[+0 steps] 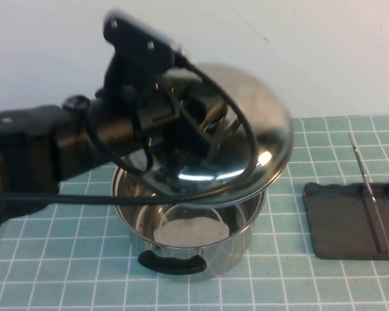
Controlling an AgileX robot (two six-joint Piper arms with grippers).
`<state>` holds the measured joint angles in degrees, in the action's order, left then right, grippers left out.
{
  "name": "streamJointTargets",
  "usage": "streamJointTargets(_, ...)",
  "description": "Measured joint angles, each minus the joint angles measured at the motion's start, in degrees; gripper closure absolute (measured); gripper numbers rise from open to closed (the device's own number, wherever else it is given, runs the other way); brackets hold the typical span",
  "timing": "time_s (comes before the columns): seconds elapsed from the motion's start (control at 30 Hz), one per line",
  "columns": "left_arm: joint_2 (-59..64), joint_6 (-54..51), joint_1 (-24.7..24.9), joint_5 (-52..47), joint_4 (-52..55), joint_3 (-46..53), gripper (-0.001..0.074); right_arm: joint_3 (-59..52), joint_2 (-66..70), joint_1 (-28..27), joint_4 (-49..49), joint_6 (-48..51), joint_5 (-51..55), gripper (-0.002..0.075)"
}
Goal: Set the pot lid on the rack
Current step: Hand over the pot lid
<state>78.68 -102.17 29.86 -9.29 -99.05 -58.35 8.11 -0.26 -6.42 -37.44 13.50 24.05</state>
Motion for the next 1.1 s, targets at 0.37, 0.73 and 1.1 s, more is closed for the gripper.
streamJointTargets(0.37, -2.9, 18.5, -0.4, -11.5, 1.2, -4.5, 0.0406, 13.0, 20.6, 0.0, -35.6, 30.1, 2.8, 0.0335)
streamJointTargets(0.73, -0.6, 39.4, -9.6, -21.8, 2.3, -4.5, 0.0406, 18.3, 40.0, 0.0, -58.7, 46.7, 18.9, 0.0279)
streamJointTargets(1.1, 2.3, 41.9, -10.2, -28.9, 3.0, -4.6, 0.0406, 28.0, 49.4, 0.0, -58.8, 46.3, 29.7, 0.0279)
